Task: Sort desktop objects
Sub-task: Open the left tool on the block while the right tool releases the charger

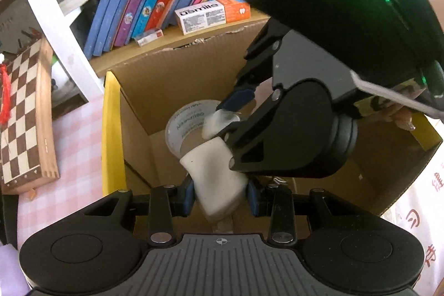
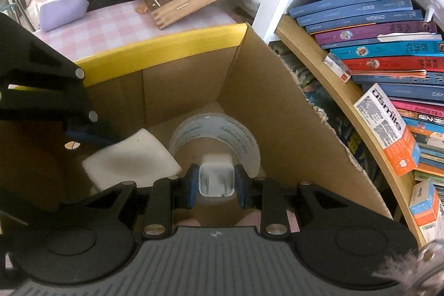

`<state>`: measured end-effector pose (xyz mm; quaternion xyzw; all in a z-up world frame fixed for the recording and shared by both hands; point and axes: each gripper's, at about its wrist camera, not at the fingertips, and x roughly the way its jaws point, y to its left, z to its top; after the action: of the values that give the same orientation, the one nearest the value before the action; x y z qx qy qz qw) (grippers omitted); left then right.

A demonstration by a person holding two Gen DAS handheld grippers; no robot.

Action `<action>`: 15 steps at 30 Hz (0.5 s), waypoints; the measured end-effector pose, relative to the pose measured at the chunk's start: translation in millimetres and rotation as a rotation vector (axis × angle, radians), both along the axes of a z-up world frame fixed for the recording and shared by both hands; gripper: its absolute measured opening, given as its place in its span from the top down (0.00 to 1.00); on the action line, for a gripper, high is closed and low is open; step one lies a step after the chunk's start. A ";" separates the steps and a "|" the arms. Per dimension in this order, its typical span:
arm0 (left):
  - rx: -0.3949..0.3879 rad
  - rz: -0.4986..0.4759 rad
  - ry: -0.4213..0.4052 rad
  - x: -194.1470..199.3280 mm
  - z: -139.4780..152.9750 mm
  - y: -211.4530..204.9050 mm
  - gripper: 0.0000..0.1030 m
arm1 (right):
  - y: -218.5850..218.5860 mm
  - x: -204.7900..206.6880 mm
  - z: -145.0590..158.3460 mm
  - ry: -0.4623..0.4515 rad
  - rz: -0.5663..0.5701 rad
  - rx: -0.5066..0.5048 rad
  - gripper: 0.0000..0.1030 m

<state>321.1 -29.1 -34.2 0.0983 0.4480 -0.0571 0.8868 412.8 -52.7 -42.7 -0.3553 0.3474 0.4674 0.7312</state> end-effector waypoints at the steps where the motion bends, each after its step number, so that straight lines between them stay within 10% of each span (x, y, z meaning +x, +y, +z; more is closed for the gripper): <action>1: 0.001 0.000 0.003 0.3 -0.3 -0.3 0.65 | 1.0 1.1 -0.3 0.002 0.003 -0.004 0.76; 15: 0.007 0.001 -0.011 -1.7 4.6 1.1 0.57 | -6.1 7.6 5.2 0.014 -0.036 0.025 0.62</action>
<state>319.4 -28.0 -29.6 0.1014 0.4434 -0.0546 0.8889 420.5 -58.8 -37.6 -0.3367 0.3531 0.4611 0.7412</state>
